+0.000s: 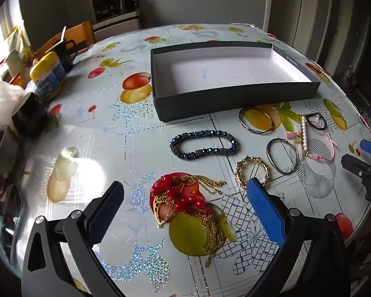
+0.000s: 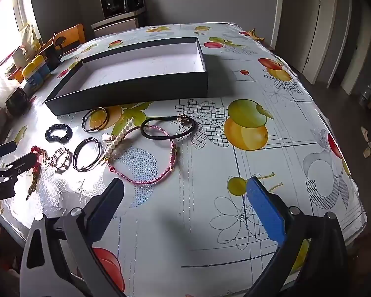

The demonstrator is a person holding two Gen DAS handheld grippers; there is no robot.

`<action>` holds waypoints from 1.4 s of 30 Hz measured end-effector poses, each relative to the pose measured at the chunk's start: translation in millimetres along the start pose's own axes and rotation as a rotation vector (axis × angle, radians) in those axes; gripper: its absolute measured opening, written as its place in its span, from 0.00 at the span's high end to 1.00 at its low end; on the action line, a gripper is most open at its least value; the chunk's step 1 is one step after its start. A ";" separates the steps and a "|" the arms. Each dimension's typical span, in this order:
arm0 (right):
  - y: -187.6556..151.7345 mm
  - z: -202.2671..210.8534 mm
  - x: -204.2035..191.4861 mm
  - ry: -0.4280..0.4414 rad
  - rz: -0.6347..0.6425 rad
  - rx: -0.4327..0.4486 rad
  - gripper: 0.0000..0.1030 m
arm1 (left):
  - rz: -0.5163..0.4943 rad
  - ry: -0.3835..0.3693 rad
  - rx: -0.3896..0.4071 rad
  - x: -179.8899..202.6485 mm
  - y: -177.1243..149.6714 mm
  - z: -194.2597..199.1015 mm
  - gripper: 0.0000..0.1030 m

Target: Organize jewelry

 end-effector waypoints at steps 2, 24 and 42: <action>0.4 0.3 0.0 -0.002 0.000 -0.002 0.05 | 0.006 -0.008 -0.003 -1.0 -0.6 -0.1 0.02; 2.1 -1.8 2.4 -0.010 -0.002 -0.002 0.05 | -0.006 0.005 -0.005 1.4 1.0 -6.7 0.02; 1.9 -0.4 4.3 -0.012 -0.006 -0.003 0.05 | -0.003 0.008 -0.002 0.6 0.9 -7.0 0.02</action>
Point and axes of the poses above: each gripper's, at about its wrist camera, not at the fingertips, and z roughly against the way its jaws point, x to its right, y to its top, the point moved 7 cm from there along -z, roughly the way its jaws point, and after that the axes turned 10 degrees about z, right-handed, at the moved point
